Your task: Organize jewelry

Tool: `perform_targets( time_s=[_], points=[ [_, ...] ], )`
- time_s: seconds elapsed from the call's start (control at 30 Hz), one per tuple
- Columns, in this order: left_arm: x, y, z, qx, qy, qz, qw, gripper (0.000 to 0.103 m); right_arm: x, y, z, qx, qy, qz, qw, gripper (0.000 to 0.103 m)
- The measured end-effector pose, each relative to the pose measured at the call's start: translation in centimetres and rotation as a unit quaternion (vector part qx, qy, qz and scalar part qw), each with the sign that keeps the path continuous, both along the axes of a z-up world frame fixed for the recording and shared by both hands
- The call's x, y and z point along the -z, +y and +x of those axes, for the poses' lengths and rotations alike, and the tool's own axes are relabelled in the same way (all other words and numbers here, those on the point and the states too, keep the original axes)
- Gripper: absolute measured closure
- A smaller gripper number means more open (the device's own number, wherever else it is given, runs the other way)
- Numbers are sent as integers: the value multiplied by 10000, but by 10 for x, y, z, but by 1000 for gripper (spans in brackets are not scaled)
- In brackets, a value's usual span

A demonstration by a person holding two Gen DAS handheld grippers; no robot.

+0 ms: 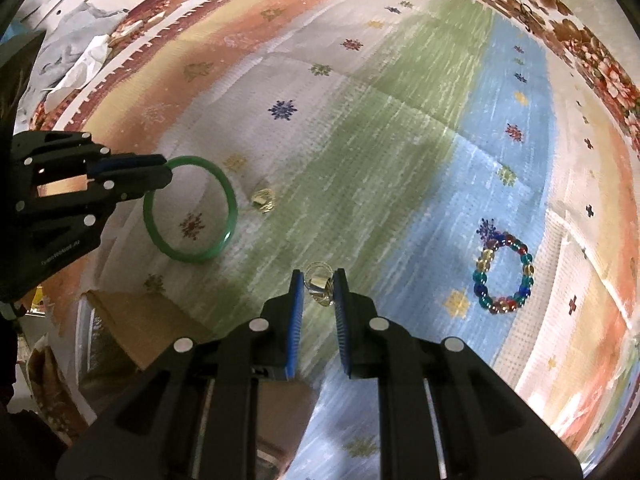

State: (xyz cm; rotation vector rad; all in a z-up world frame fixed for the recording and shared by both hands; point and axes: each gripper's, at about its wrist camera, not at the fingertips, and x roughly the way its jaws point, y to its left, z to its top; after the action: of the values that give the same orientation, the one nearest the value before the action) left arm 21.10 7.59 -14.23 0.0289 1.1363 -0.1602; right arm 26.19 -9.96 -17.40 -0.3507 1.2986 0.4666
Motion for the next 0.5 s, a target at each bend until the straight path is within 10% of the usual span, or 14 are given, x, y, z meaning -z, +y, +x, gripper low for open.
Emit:
perform_targets(
  time_s=[0.5],
  points=[
    [-39,-6,-22,-23,-354,47,9994,95,-35,4,-31,50,-370,164,9992,87]
  ],
)
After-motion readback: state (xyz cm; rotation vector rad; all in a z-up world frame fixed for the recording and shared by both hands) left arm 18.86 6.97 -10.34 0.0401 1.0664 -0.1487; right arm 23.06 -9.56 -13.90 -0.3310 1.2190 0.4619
